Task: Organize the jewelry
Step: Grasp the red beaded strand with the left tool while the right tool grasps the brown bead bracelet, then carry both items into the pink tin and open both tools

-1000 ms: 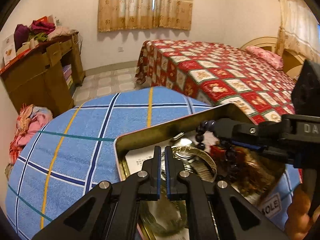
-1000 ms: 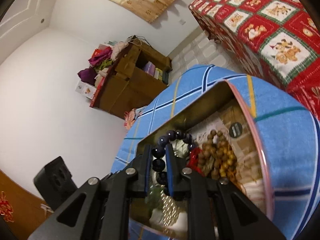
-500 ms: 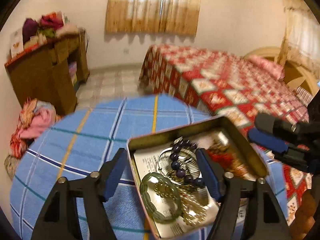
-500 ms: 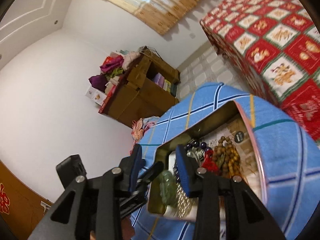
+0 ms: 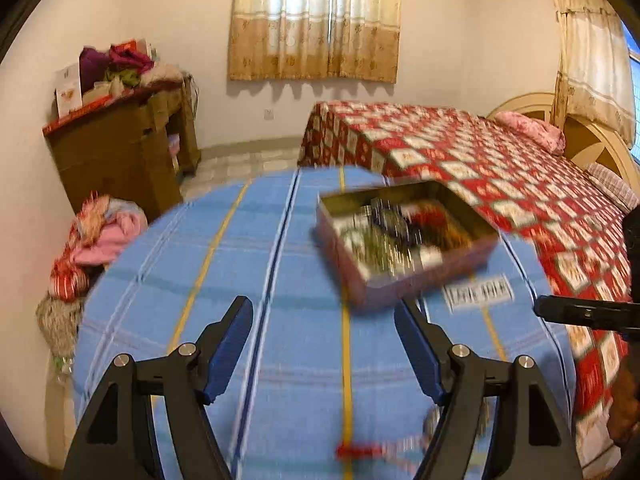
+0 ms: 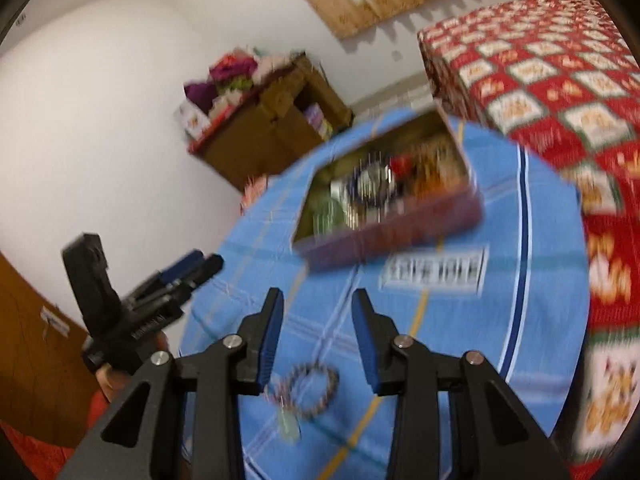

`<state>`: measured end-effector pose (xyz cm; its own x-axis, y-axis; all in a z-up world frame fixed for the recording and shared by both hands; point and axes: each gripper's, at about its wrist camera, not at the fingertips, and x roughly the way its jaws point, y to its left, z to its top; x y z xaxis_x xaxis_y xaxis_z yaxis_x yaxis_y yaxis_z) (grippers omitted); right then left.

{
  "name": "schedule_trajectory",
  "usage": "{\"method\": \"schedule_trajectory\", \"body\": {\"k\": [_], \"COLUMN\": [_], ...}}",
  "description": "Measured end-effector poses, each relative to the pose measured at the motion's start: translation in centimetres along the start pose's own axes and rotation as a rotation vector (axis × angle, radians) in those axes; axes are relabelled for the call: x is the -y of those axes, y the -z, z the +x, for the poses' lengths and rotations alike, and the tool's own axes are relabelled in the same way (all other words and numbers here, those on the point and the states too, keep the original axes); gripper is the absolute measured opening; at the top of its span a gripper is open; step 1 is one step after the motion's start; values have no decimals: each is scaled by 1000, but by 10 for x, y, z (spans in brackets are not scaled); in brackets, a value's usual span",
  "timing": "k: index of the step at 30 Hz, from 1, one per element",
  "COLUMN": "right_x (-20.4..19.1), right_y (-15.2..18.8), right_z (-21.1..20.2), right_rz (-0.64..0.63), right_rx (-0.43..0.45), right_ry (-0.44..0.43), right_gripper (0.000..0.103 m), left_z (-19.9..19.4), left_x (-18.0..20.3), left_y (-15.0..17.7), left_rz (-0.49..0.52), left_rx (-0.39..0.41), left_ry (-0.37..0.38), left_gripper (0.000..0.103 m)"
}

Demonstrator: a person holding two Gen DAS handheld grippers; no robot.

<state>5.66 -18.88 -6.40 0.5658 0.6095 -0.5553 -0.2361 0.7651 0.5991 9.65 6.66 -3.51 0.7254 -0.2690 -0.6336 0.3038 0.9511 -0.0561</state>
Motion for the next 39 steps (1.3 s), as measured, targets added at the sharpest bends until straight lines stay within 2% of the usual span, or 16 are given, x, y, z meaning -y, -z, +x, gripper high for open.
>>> {"method": "schedule_trajectory", "body": {"k": [4,10,14,16,18,19,20,21,23,27,31,32,33,36,39], "right_x": [1,-23,-31,-36,-39,-38,-36,-33,-29,-29,-35,-36,-38,-42,-41], "right_y": [21,41,54,57,58,57,56,54,50,39,31,29,28,24,24], "right_z": [12,42,64,66,69,69,69,67,60,27,5,1,0,-3,-4], "right_rz": [-7,-175,-260,-303,-337,-346,-339,-319,-276,-225,-224,-218,-212,-207,-193], "right_rx": [-58,-126,-171,-161,-169,-175,-184,-185,-165,-55,10,20,28,42,45], "right_ry": [20,161,264,292,327,347,346,335,338,299,287,278,269,257,237], "right_gripper": [40,40,40,40,34,20,13,13,12,12,11,11,11,11,11], "left_z": [-7,-13,-18,-20,-20,-19,-19,-18,-15,-6,10,13,21,23,21], "left_x": [2,-1,2,4,5,5,5,6,8,14,24,25,28,31,31], "left_y": [34,63,73,74,75,75,75,75,74,72,70,70,72,73,74], "left_rz": [15,-25,0,20,24,22,20,16,5,-16,-38,-40,-41,-35,-45], "left_rx": [-47,-99,-110,-110,-115,-117,-120,-124,-136,-158,-190,-205,-237,-231,-227], "left_ry": [-22,3,19,15,21,27,35,50,82,120,73,61,46,24,57], "left_gripper": [73,73,73,73,73,73,73,73,73,73,73,69,53,45,30]}}
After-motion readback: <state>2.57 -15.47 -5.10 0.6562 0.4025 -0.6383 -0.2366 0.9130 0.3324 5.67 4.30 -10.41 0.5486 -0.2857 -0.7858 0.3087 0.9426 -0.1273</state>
